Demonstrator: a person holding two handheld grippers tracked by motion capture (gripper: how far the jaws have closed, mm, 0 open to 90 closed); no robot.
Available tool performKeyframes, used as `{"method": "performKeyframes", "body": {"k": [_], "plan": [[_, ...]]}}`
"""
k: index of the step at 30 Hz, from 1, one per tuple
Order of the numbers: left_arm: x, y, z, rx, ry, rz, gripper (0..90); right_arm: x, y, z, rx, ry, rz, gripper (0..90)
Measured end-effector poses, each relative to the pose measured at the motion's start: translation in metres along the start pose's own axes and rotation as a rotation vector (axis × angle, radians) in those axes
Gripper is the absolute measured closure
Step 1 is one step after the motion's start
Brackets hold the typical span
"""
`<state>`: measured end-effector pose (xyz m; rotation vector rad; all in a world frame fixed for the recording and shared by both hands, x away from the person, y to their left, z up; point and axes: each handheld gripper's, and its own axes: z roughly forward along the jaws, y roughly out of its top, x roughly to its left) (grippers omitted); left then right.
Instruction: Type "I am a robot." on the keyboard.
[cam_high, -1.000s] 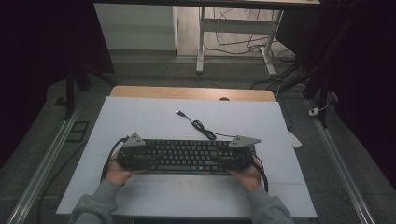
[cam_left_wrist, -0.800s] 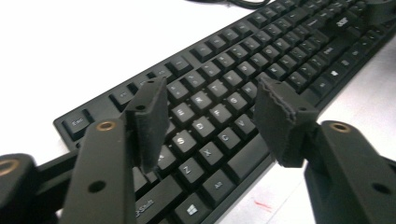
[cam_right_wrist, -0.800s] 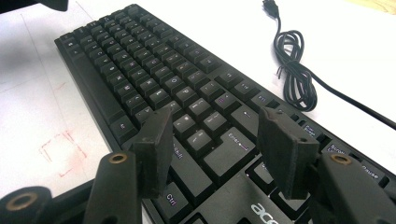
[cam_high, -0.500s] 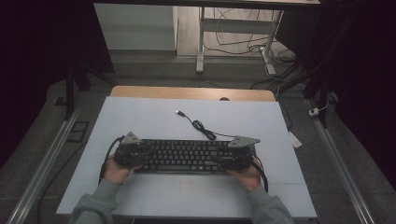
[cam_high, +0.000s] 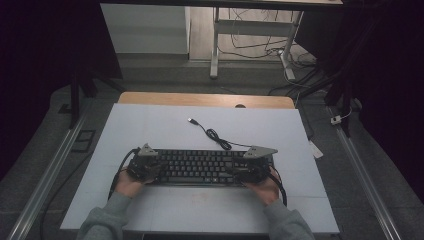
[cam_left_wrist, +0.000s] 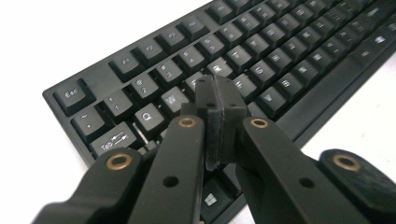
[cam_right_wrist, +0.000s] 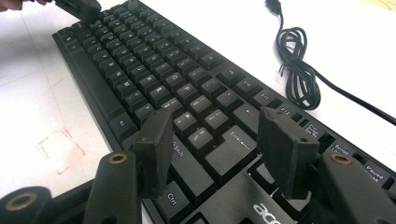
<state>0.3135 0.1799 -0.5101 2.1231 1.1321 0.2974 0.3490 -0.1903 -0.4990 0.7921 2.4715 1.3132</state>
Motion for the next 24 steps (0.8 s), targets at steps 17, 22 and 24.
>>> {"method": "performKeyframes", "body": {"k": [17,22,24], "plan": [[0.0068,-0.0048,0.0032,0.041,0.055,-0.019,88.7,-0.0001,-0.0002,0.0005,0.004,-0.002,-0.002,45.7],[0.0063,-0.005,0.0044,0.046,0.055,-0.016,88.7,-0.0003,-0.0002,0.0,0.003,-0.004,-0.001,45.7],[0.0061,-0.005,0.0046,0.047,0.056,-0.016,88.8,-0.0001,-0.0004,0.0001,-0.001,-0.004,0.001,45.7]]}}
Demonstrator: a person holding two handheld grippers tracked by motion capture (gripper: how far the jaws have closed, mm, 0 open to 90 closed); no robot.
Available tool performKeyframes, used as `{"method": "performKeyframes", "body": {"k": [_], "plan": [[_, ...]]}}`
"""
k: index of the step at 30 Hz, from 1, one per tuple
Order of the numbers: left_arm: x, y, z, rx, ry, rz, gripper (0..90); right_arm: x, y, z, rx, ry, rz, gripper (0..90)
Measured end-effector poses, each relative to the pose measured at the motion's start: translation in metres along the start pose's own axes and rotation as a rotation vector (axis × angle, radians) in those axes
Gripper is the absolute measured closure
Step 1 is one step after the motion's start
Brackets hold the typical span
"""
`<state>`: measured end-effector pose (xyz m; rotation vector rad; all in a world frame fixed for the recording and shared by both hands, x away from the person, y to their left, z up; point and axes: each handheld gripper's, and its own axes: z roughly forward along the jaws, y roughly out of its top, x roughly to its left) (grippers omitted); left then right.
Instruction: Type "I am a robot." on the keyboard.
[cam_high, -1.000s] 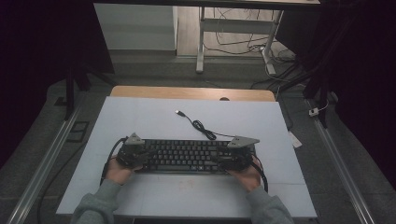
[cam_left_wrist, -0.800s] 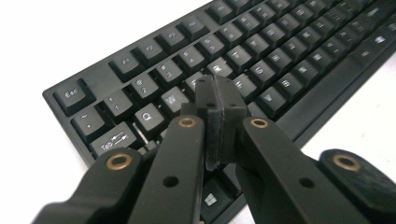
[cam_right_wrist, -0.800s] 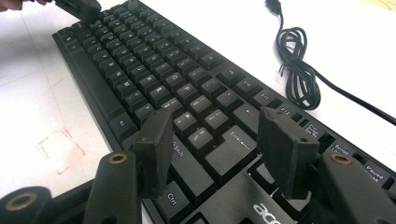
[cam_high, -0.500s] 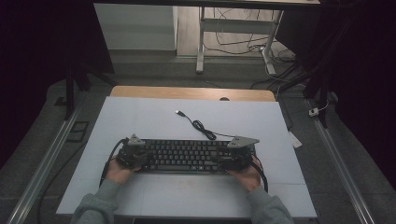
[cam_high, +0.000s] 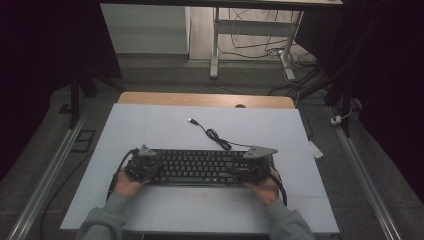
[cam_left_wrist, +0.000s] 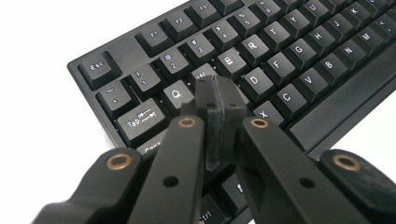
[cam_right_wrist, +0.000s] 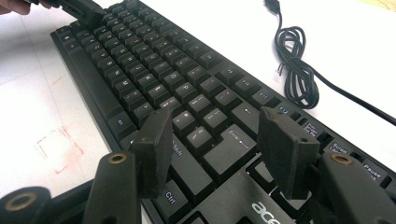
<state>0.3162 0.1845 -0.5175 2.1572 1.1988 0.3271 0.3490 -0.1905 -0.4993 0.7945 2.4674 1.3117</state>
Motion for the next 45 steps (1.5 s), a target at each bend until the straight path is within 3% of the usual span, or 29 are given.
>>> {"method": "performKeyframes", "body": {"k": [11,17,22,26,29,35,45], "plan": [[0.0,-0.001,0.002,0.006,0.003,0.002,88.7,0.0,0.0,0.0,0.0,-0.002,-0.002,45.7],[0.0,0.002,-0.009,-0.066,-0.015,-0.007,87.3,0.0,0.0,-0.001,0.0,-0.002,-0.001,45.5],[0.0,0.003,-0.019,-0.149,-0.044,-0.028,68.0,-0.001,0.0,-0.001,0.005,-0.005,-0.002,45.3],[-0.002,0.005,-0.024,-0.15,-0.098,-0.001,48.2,-0.001,-0.001,-0.001,0.004,-0.002,-0.001,45.3],[-0.006,0.007,-0.026,-0.148,-0.115,0.019,39.8,-0.002,-0.001,-0.001,0.006,-0.004,0.002,45.3],[-0.01,0.008,-0.027,-0.146,-0.122,0.04,34.3,-0.003,-0.002,-0.004,0.002,-0.009,0.007,45.3],[-0.01,0.008,-0.027,-0.144,-0.115,0.041,33.2,-0.002,-0.002,-0.003,0.006,-0.009,0.006,45.3]]}}
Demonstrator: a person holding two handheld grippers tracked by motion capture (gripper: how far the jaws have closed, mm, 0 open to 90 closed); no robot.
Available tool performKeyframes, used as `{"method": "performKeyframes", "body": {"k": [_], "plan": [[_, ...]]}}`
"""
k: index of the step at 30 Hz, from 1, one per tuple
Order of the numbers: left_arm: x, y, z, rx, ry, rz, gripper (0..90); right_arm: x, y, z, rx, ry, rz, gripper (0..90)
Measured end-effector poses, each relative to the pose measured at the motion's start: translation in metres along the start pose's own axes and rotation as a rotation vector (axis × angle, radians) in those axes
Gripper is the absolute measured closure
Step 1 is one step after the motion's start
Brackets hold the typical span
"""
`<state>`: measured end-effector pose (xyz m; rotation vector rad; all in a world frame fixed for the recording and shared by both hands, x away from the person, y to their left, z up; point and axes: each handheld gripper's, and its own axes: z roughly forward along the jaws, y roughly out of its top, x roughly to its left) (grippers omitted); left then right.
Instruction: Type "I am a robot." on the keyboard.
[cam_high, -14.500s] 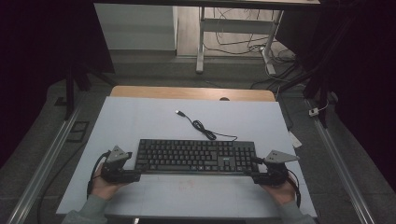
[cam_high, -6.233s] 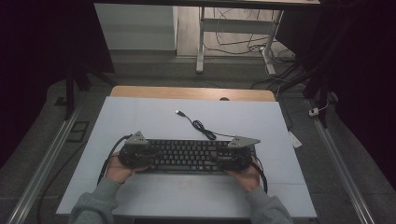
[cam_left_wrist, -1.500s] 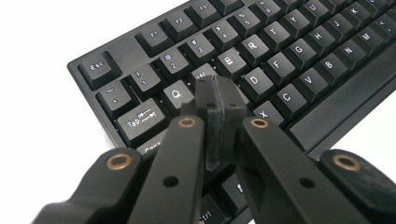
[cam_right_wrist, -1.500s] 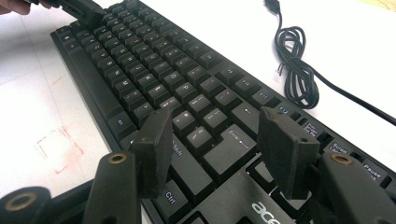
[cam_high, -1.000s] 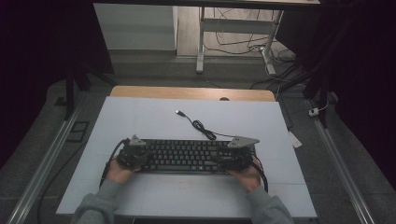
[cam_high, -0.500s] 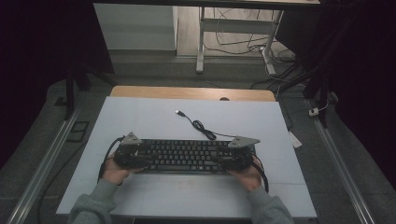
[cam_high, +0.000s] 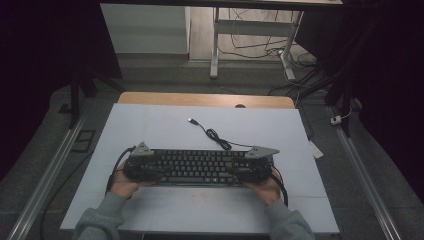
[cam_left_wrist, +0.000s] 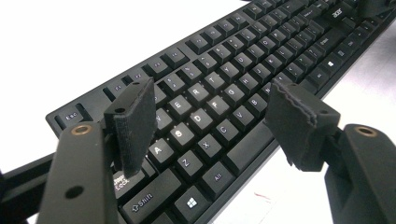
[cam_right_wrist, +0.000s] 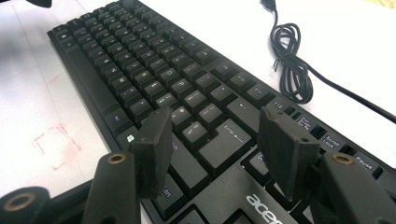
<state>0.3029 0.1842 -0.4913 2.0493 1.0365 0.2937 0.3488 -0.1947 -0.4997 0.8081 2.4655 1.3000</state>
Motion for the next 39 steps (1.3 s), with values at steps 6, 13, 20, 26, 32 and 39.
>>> {"method": "performKeyframes", "body": {"k": [6,13,20,26,32,39], "plan": [[0.0,0.0,0.001,0.005,0.009,-0.005,33.3,0.001,0.0,0.001,-0.003,0.008,0.001,45.4],[0.0,0.0,0.001,0.005,0.014,-0.008,33.2,0.004,0.003,0.003,-0.01,0.027,0.006,46.4],[0.0,0.0,0.002,0.012,0.018,-0.008,32.6,0.012,0.008,0.007,-0.011,0.069,0.013,58.8],[0.0,0.0,0.003,0.016,0.021,-0.008,32.6,0.019,0.013,0.009,-0.008,0.103,-0.003,81.8],[-0.002,0.001,0.004,0.016,0.021,-0.007,32.5,0.029,0.021,0.02,0.021,0.117,-0.025,89.7],[-0.001,0.001,0.005,0.024,0.026,-0.004,32.3,0.041,0.027,0.039,0.054,0.133,-0.042,89.7]]}}
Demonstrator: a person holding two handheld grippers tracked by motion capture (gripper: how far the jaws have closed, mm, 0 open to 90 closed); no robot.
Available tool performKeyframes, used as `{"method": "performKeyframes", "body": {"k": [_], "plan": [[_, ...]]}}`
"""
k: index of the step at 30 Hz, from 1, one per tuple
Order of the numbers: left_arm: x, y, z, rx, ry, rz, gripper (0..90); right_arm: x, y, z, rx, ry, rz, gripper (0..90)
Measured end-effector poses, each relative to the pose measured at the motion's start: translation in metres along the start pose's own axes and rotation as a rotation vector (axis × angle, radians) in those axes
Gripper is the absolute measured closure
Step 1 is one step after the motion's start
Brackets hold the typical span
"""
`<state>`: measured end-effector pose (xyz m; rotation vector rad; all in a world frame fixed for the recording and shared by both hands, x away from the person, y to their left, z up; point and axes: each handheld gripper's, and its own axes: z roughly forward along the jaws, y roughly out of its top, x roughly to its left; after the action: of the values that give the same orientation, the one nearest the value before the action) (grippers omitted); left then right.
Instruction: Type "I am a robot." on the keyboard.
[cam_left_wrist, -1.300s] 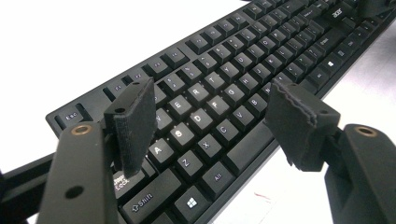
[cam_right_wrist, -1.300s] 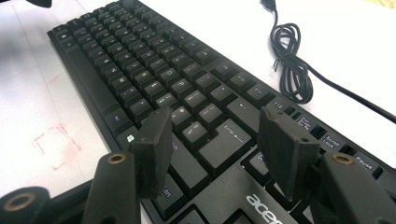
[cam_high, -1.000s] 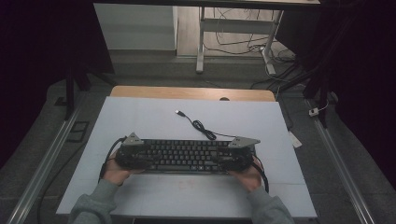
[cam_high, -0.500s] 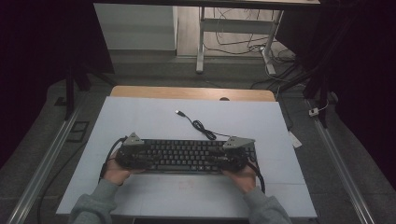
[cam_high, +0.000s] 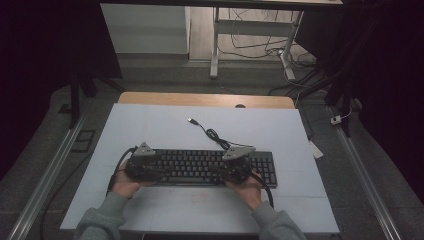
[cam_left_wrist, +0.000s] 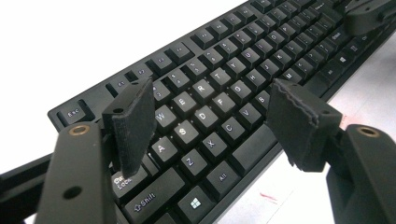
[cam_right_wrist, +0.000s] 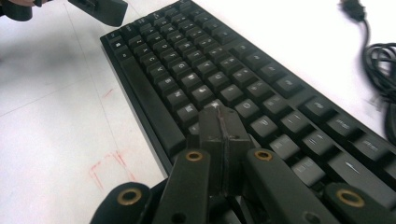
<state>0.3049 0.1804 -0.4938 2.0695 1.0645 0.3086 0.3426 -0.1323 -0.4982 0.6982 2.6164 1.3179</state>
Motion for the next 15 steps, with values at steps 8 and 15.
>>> {"method": "performKeyframes", "body": {"k": [8,15], "plan": [[0.0,0.0,0.0,-0.001,0.008,0.0,32.3,0.009,0.008,0.02,0.033,0.0,-0.024,89.7],[0.001,0.0,0.0,-0.004,0.018,-0.008,32.3,0.013,0.014,0.035,0.05,0.004,-0.036,89.6]]}}
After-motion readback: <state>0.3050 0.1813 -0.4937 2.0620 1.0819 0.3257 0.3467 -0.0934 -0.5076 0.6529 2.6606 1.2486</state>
